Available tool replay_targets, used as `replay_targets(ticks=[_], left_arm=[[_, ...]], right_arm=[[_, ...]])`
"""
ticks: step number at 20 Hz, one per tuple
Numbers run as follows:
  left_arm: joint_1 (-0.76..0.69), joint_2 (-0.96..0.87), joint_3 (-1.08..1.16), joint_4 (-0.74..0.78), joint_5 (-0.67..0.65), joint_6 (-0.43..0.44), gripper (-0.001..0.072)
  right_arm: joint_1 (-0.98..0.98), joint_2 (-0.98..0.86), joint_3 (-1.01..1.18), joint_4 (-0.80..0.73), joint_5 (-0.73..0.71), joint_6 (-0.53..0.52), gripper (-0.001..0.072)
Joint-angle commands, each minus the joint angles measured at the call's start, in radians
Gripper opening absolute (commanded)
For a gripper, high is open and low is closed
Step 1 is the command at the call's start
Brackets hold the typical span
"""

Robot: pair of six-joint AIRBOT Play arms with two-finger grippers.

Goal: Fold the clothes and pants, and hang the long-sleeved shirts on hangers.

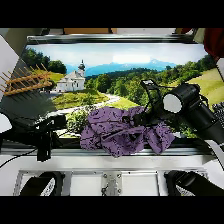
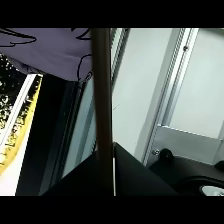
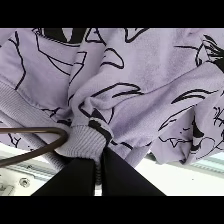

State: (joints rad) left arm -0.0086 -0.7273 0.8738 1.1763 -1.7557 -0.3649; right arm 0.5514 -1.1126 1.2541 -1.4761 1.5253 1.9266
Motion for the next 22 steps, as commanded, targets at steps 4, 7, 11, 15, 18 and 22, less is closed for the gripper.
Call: replay_targets(ticks=[4, 7, 11, 15, 18, 22], left_arm=[[-0.004, -0.068, 0.011, 0.002, -0.014, 0.002, 0.0014], [0.029, -0.069, 0.087, 0.0, -0.023, 0.002, 0.0013], [0.035, -0.014, 0.085, 0.0, -0.026, 0.001, 0.0014], [0.035, 0.02, -0.008, 0.0, -0.029, 0.001, 0.0013], [0.035, 0.019, -0.03, -0.002, -0.039, -0.002, 0.0013], [-0.008, 0.018, -0.016, 0.002, -0.04, -0.003, 0.0013]], right_arm=[[0.0, 0.0, 0.0, 0.0, 0.0, 0.0, 0.0027], [0.0, 0.0, 0.0, 0.005, 0.0, 0.001, 0.0028], [0.0, 0.0, 0.0, 0.005, 0.0, 0.001, 0.0028], [0.0, 0.0, 0.0, 0.004, 0.0, 0.0, 0.0027], [0.0, 0.0, 0.0, 0.004, 0.0, 0.001, 0.0028], [0.0, 0.0, 0.0, 0.004, -0.01, 0.001, 0.0027]])
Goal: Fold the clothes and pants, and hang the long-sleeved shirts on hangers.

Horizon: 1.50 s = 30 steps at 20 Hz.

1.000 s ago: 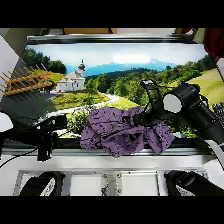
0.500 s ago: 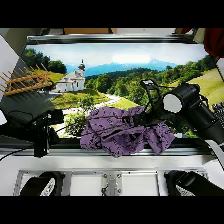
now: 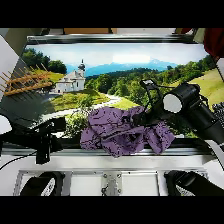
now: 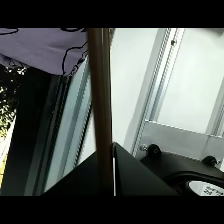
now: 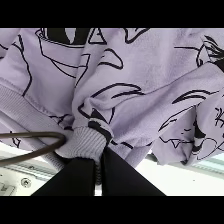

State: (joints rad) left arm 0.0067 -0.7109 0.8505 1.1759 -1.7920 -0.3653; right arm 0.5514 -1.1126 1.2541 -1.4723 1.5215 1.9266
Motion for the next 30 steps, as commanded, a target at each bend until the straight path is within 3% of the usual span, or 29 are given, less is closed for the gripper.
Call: replay_targets(ticks=[1, 15, 18, 20, 24, 30], left_arm=[[-0.029, 0.002, 0.024, 0.002, -0.013, -0.005, 0.0013], [-0.03, 0.008, -0.045, -0.002, -0.032, -0.028, 0.0014], [-0.03, 0.044, -0.047, -0.002, 0.037, -0.037, 0.0014], [-0.03, 0.05, -0.063, -0.019, 0.104, -0.096, 0.0014], [-0.03, -0.043, -0.103, -0.108, 0.13, -0.099, 0.0013], [-0.038, -0.155, -0.103, -0.105, 0.155, -0.074, 0.0013]], right_arm=[[0.0, 0.0, 0.0, 0.0, -0.006, 0.001, 0.0028], [-0.002, 0.0, 0.0, 0.0, -0.006, 0.028, 0.0028], [-0.002, 0.0, 0.0, 0.0, -0.007, 0.042, 0.0028], [-0.002, 0.0, 0.0, 0.0, -0.006, 0.042, 0.0028], [-0.002, 0.0, 0.0, 0.002, -0.006, 0.042, 0.0028], [-0.004, 0.001, 0.018, -0.038, -0.006, 0.005, 0.003]])
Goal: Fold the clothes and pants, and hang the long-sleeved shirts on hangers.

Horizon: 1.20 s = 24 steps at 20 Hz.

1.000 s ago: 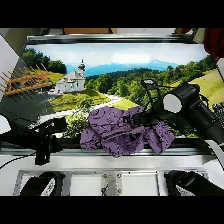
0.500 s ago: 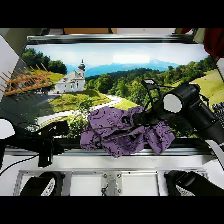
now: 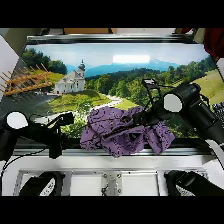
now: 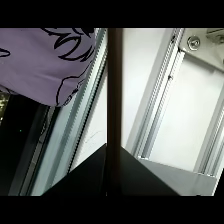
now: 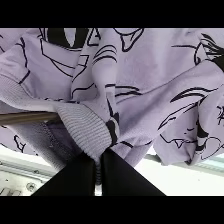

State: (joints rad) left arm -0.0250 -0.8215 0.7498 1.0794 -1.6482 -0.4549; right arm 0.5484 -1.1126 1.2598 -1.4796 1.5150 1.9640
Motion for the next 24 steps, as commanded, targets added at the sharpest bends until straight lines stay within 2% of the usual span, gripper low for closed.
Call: replay_targets(ticks=[1, 5, 10, 16, 21, 24], left_arm=[[-0.025, -0.053, -0.003, -0.007, 0.013, 0.036, 0.0012], [-0.145, -0.083, -0.002, -0.014, 0.145, 0.039, 0.0013], [-0.195, -0.157, -0.002, -0.168, 0.274, 0.039, 0.0013], [-0.193, -0.141, 0.0, -0.126, 0.288, 0.038, 0.0013], [-0.193, -0.041, 0.0, 0.002, 0.287, 0.034, 0.0014], [-0.193, -0.024, 0.0, -0.034, 0.287, 0.028, 0.0014]], right_arm=[[-0.001, 0.001, 0.028, -0.033, 0.0, -0.067, 0.0029], [0.0, 0.0, 0.102, -0.038, 0.021, -0.11, 0.0028], [0.0, 0.001, 0.166, -0.043, 0.105, -0.137, 0.0027], [0.0, 0.002, 0.185, -0.169, 0.2, -0.136, 0.0027], [0.0, 0.001, 0.185, -0.17, 0.213, -0.117, 0.0027], [0.0, 0.0, 0.185, -0.17, 0.209, -0.104, 0.0027]])
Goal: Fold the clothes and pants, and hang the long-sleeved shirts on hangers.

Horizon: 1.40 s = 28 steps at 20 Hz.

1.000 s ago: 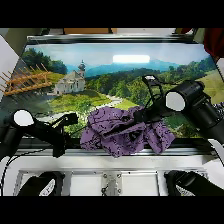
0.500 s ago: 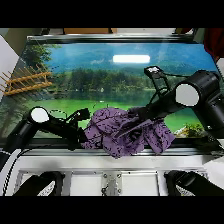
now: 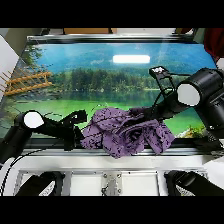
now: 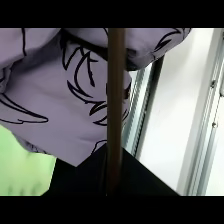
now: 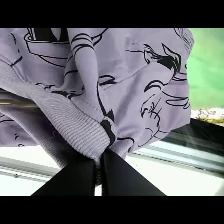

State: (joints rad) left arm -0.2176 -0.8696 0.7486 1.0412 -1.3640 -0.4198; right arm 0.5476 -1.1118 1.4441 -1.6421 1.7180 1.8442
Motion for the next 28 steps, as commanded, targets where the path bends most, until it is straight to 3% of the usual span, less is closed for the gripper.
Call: replay_targets(ticks=[1, 7, 17, 22, 28], left_arm=[[-0.001, 0.022, 0.001, -0.011, 0.004, -0.007, 0.0014], [-0.003, -0.071, 0.002, -0.13, 0.003, 0.022, 0.0014], [-0.106, -0.127, 0.005, -0.126, 0.063, 0.046, 0.0014], [-0.106, -0.127, 0.005, -0.127, 0.079, 0.046, 0.0014], [-0.106, -0.127, 0.005, -0.127, 0.085, 0.046, 0.0014]], right_arm=[[0.002, 0.0, 0.001, -0.003, -0.005, 0.016, 0.0027], [0.005, 0.0, 0.001, 0.031, -0.087, 0.03, 0.0027], [0.121, -0.001, 0.001, 0.129, -0.279, -0.016, 0.0026], [0.194, -0.001, 0.01, 0.275, -0.375, -0.012, 0.0026], [0.268, -0.031, 0.031, 0.323, -0.441, -0.005, 0.0026]])
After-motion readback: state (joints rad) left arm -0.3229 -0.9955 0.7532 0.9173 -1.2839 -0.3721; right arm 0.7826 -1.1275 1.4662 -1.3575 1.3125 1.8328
